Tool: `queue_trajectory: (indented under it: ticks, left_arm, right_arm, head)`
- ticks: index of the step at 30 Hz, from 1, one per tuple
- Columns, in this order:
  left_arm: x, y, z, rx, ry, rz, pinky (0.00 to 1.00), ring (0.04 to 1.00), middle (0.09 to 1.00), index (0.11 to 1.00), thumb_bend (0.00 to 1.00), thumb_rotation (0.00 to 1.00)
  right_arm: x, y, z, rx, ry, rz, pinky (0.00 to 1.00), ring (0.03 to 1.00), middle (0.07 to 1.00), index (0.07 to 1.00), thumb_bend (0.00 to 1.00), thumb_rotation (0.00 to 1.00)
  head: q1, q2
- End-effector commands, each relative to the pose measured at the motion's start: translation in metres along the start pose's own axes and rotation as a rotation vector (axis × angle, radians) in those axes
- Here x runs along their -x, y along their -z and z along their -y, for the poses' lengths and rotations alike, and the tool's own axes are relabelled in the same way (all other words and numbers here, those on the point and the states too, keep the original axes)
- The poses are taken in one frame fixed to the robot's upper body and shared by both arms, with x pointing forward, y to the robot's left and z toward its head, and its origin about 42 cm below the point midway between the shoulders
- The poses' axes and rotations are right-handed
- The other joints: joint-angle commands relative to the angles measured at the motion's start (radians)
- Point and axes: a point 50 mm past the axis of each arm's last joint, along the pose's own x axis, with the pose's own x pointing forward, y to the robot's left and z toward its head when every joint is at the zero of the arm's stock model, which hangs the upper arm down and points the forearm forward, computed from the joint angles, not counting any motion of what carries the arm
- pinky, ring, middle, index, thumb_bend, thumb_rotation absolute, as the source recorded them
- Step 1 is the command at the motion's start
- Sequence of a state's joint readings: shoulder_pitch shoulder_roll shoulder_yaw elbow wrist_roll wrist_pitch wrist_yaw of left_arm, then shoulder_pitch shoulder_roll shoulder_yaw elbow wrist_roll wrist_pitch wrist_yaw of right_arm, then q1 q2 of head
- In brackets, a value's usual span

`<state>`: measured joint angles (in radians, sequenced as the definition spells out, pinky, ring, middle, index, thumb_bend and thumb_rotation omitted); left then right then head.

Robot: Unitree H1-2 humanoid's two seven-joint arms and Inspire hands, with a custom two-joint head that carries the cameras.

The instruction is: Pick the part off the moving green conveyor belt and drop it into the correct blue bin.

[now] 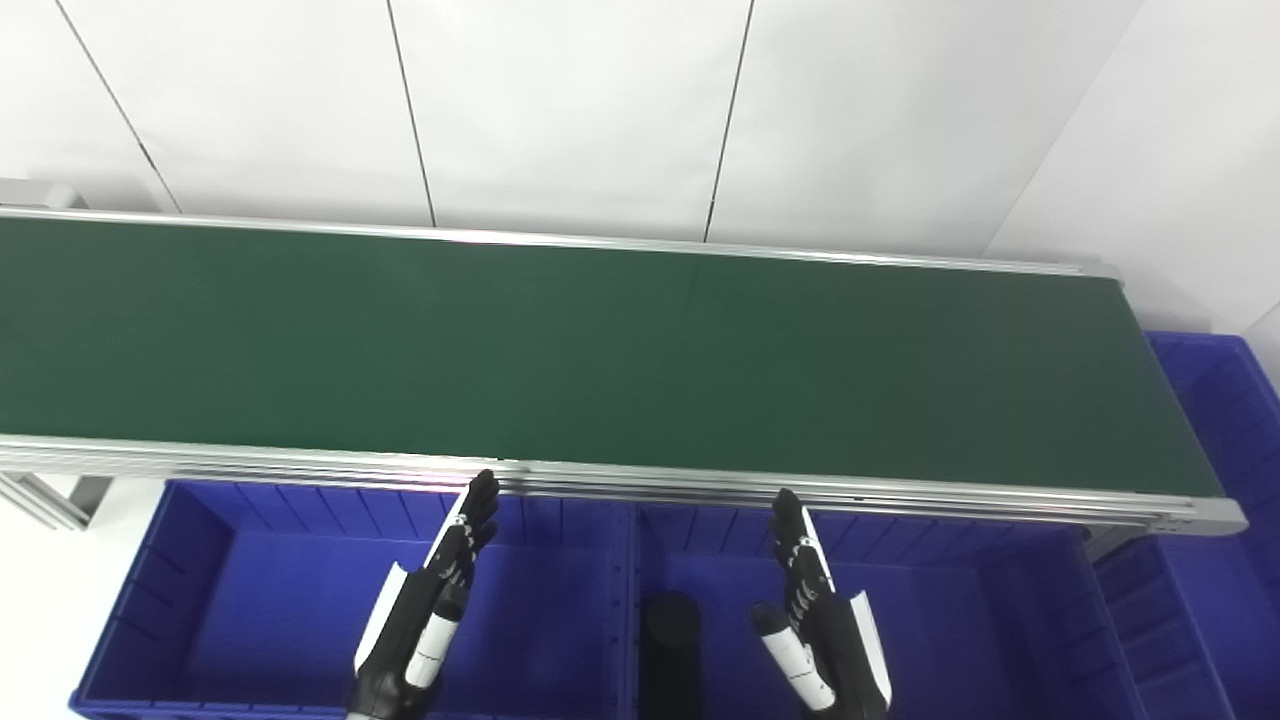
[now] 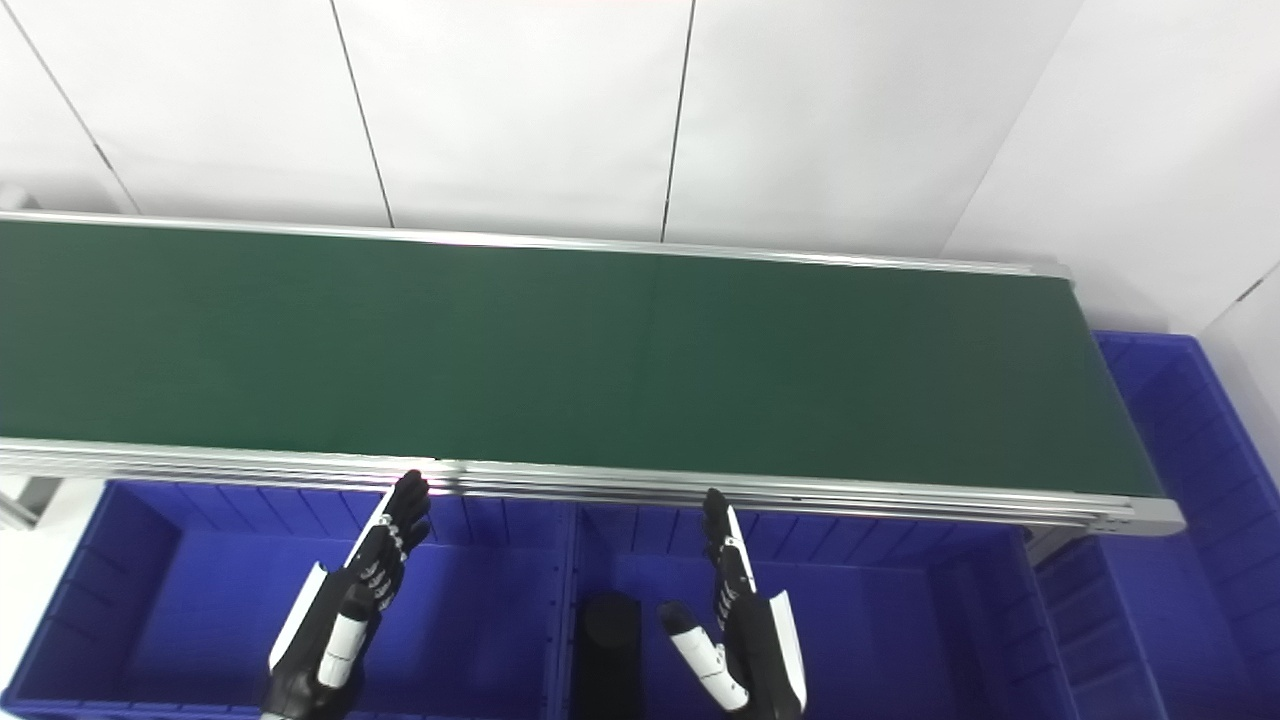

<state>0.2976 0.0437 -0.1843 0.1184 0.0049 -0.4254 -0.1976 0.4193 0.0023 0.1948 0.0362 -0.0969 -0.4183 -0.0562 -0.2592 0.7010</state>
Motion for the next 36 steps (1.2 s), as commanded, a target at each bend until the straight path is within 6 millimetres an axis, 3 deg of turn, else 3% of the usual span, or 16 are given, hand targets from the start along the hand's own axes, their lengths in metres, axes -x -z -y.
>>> queue_trajectory:
  ticks: [1,23,36]
  left_arm:
    - [-0.0049,-0.0105,0.0009,-0.012,-0.010,0.073,1.00,1.000,1.000,1.000,0.79,1.00]
    - [-0.0028,-0.0097,-0.0010,-0.040,-0.007,0.062,0.99,1.000,1.000,0.995,0.84,1.00]
    - [-0.0048,-0.0088,-0.0033,-0.046,-0.006,0.062,1.00,1.000,1.000,1.000,0.81,1.00]
  right_arm:
    - [-0.0035,-0.0098,-0.0008,0.000,0.012,0.075,1.00,0.984,0.995,1.000,0.77,0.79]
    - [-0.0041,-0.0092,-0.0034,-0.030,0.019,0.072,1.00,1.000,1.000,1.000,0.78,0.78]
    - [-0.0047,-0.0100,-0.0053,-0.019,0.024,0.076,1.00,0.994,0.994,1.000,0.76,0.78]
  head:
    - [0.000,0.000]
    - [-0.004,0.002]
    - [-0.010,0.004]
